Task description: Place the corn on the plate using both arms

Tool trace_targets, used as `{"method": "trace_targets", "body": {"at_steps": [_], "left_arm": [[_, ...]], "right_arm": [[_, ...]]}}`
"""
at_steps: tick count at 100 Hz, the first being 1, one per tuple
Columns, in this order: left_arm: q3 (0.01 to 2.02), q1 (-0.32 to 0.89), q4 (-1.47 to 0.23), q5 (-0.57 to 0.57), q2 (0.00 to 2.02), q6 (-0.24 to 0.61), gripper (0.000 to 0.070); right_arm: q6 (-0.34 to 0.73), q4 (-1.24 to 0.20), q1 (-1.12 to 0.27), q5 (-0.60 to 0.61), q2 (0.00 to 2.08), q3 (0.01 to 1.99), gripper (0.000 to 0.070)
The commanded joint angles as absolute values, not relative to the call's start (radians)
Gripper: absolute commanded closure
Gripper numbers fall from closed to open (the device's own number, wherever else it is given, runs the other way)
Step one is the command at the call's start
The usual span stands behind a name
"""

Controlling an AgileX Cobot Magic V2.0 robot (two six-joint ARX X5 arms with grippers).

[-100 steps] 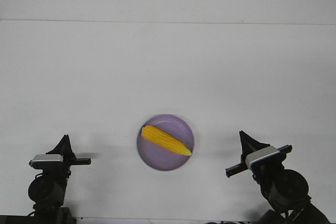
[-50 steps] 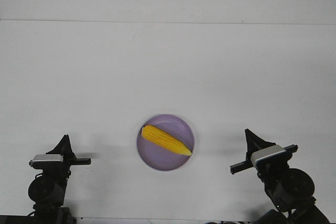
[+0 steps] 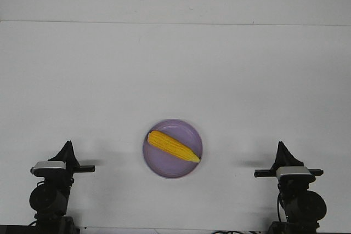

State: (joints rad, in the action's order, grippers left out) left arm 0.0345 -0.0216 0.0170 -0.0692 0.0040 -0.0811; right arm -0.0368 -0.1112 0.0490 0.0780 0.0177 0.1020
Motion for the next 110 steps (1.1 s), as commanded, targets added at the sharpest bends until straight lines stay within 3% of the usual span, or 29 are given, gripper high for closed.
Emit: {"method": "trace_targets", "body": {"at_steps": [1,110], "left_arm": [[0.014,-0.022,0.031,-0.071,0.003,-0.086,0.0685],[0.014,-0.022,0.031,-0.071,0.003,-0.086,0.0685]], "right_arm": [[-0.027,-0.08,0.064,0.078,-0.001,0.073,0.0693],[-0.023,0.008,0.077,0.079,0.001,0.013,0.0693]]}}
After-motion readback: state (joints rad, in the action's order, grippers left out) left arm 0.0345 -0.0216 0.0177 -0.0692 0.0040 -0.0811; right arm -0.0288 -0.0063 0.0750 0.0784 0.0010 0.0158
